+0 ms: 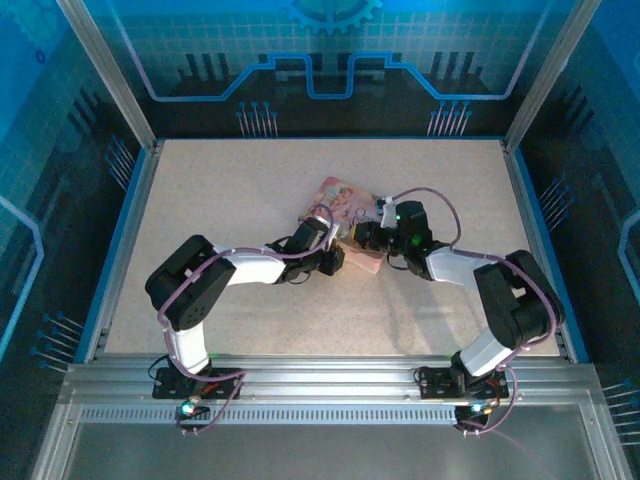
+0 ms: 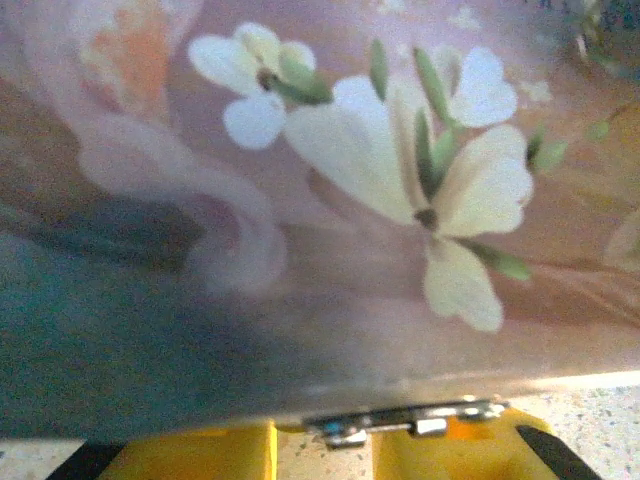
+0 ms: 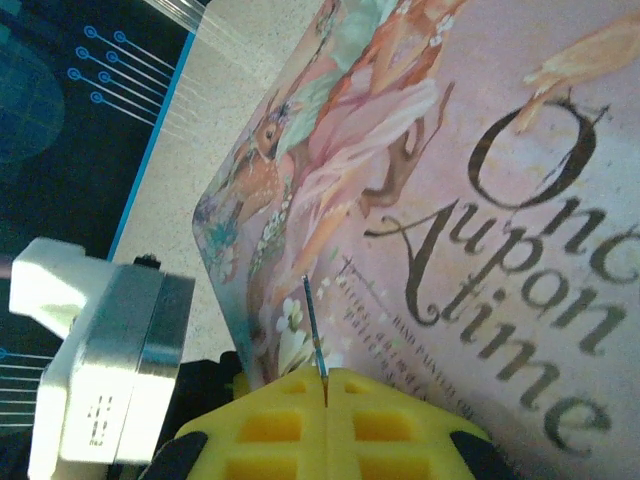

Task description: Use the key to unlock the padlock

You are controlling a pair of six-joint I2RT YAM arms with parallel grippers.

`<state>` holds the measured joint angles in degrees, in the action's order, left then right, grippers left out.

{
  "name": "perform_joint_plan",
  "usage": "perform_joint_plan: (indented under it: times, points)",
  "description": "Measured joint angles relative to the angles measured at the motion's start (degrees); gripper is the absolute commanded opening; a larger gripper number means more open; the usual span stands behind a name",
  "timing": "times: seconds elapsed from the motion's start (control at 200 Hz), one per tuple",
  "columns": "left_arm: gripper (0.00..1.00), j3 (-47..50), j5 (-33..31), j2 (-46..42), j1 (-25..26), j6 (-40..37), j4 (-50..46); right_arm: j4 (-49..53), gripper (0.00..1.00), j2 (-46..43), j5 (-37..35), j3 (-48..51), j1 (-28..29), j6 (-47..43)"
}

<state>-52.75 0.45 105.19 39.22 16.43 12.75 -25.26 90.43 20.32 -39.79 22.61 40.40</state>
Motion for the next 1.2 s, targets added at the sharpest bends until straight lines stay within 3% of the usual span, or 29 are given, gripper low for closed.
perform_joint_plan:
  times: [0.36,0.595,0.81,1.201]
  points:
    - [0.22,-2.21,4.02,-4.0,0.07,7.85,-5.29,3.19,0.0,-17.53,-1.73,10.67,0.96,-6.78]
    - [0.26,-4.37,6.73,-5.49,0.07,12.68,-9.62,3.43,0.0,-24.57,-3.93,19.32,4.33,-11.78]
    - [0.24,-6.45,8.13,-6.38,0.07,15.63,-13.03,2.23,0.0,-24.94,-7.82,22.29,7.93,-15.45]
    - [0.24,-8.7,10.51,-7.08,0.07,19.32,-16.59,-5.03,0.0,-18.1,-13.03,22.49,10.14,-18.01]
